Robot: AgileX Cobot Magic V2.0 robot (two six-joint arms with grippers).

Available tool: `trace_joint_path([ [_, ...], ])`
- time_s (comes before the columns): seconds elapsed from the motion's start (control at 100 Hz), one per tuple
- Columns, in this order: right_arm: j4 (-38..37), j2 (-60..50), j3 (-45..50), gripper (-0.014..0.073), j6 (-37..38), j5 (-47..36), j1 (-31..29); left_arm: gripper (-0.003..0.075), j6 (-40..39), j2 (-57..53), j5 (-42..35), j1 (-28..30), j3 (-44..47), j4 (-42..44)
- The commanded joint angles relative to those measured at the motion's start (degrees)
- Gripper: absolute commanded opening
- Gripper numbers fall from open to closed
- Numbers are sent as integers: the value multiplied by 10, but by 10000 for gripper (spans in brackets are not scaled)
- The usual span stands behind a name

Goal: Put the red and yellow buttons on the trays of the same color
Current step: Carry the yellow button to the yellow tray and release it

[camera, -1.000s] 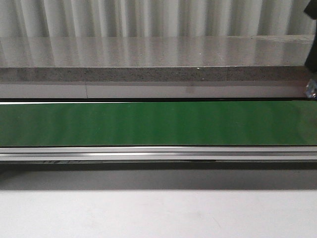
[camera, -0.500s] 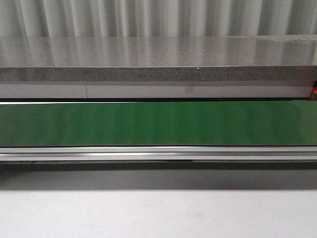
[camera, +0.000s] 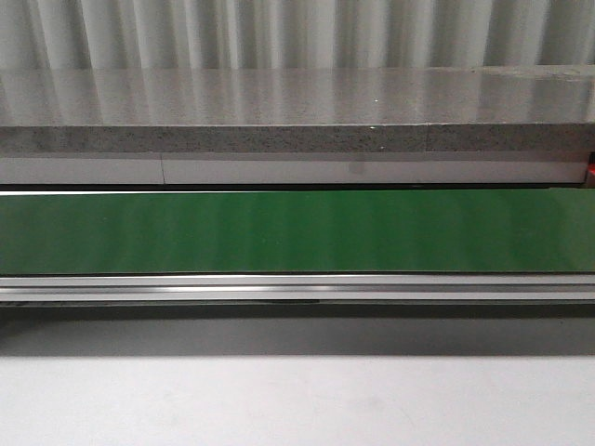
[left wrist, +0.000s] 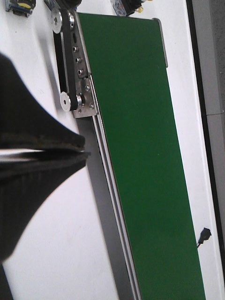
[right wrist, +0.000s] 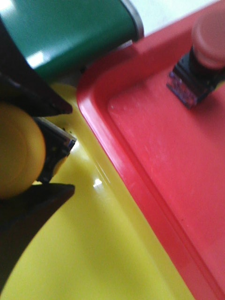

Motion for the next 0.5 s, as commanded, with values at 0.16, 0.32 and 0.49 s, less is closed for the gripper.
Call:
trace_joint_path([
  [0.16, 15, 26, -11, 88, -1, -48, 3, -20, 1, 5, -37, -5, -14, -14],
  [0.32, 18, 42, -11, 128, -1, -47, 3, -20, 1, 5, -37, -5, -14, -14],
  [0.49, 18, 44, -11, 381, -1, -46, 3, -20, 1, 5, -37, -5, -14, -14],
])
